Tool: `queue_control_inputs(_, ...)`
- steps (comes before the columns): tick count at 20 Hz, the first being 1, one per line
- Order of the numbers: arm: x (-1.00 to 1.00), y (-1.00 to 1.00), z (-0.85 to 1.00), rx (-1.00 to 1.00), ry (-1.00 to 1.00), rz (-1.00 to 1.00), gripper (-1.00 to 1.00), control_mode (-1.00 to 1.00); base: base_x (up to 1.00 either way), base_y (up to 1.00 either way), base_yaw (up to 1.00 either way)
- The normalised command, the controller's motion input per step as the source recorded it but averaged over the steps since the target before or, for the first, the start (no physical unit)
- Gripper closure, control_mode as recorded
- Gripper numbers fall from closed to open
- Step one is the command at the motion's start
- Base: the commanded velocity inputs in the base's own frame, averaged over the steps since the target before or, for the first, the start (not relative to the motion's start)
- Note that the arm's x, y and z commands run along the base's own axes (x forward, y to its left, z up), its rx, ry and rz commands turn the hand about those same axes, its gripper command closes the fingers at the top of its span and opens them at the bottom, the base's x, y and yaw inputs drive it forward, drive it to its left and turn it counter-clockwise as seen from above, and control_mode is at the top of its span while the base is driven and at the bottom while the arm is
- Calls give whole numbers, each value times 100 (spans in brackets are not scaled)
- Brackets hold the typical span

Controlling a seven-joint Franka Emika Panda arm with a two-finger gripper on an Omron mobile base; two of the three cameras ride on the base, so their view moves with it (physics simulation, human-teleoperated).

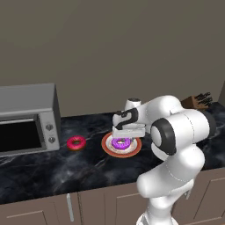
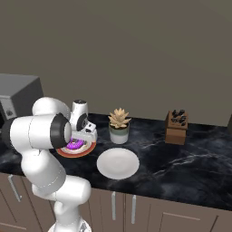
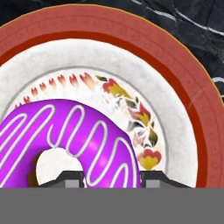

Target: Place the pastries on the plates.

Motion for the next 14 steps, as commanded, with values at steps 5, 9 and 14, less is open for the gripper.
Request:
queue_control_inputs(5, 0, 0, 0, 0, 0, 0, -100, -100, 0, 0, 0)
queue_control_inputs(9, 6, 0, 0, 0, 0, 0, -100, -100, 0, 0, 0)
queue_control_inputs(14, -4, 0, 37, -1, -3, -3, -100, -100, 0, 0, 0)
